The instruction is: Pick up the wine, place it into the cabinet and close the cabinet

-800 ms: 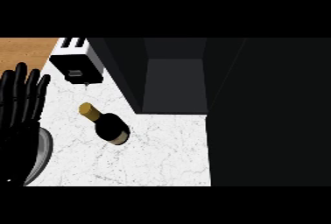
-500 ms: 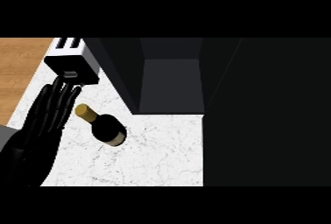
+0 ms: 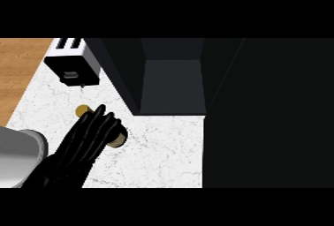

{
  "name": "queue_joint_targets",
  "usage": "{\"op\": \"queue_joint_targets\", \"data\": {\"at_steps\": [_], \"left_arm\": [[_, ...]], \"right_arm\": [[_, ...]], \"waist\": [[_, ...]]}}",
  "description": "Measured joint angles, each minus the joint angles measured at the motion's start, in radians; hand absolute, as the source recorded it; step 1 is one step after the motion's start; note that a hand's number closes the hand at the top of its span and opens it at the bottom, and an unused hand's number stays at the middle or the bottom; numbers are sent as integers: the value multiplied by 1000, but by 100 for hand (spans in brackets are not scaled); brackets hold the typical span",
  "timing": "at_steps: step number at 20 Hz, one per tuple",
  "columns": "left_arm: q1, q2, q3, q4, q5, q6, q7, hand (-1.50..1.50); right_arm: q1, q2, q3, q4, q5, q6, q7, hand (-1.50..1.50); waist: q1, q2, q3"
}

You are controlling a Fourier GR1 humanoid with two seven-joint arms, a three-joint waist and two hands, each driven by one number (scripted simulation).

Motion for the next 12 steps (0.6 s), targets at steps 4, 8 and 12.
{"op": "queue_joint_targets", "data": {"at_steps": [4,8,12], "left_arm": [[8,-28,-80,-67,-26,53,64,-150],[-15,-42,-100,-151,-29,108,157,-150],[-20,-47,-104,-175,-35,138,192,-150]], "right_arm": [[4,11,19,-59,-3,-6,62,-150],[-45,18,16,-66,-2,-23,121,-150],[-63,20,10,-73,-3,-22,161,-150]], "waist": [[2,0,0],[4,1,0],[3,1,0]]}}
